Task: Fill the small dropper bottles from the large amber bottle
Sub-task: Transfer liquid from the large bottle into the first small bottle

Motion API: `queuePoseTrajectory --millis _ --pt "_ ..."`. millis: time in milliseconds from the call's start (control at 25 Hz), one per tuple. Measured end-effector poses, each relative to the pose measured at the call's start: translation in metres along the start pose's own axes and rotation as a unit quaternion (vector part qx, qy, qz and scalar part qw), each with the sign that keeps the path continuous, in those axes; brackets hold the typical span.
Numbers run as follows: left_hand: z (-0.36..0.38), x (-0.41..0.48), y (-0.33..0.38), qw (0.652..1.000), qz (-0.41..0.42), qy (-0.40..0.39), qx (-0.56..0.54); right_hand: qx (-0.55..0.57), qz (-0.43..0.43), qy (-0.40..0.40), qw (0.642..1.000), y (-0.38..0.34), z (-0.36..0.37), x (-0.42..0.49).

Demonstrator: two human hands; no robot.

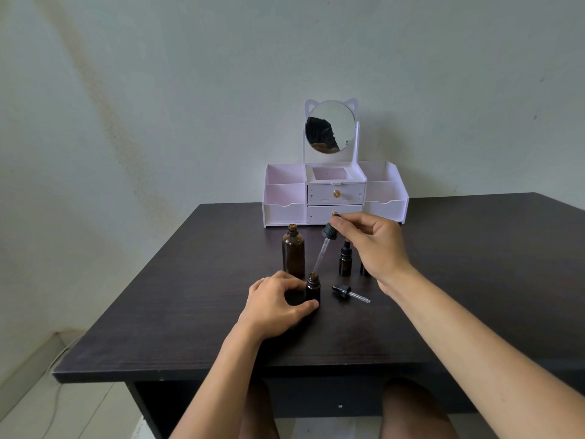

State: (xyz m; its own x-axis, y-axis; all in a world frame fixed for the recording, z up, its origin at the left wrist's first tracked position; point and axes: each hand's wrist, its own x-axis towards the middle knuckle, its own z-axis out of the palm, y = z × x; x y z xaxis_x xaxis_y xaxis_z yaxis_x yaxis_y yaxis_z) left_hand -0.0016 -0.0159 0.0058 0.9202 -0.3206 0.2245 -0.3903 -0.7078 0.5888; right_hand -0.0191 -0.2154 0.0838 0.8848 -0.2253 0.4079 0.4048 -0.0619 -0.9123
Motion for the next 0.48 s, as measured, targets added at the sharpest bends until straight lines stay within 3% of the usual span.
queuePoseTrajectory --millis 480 --pt "-0.001 0.001 0.000 1.000 -0.001 -0.010 0.009 -0.077 -0.068 -0.015 0.995 -0.012 0.006 0.002"
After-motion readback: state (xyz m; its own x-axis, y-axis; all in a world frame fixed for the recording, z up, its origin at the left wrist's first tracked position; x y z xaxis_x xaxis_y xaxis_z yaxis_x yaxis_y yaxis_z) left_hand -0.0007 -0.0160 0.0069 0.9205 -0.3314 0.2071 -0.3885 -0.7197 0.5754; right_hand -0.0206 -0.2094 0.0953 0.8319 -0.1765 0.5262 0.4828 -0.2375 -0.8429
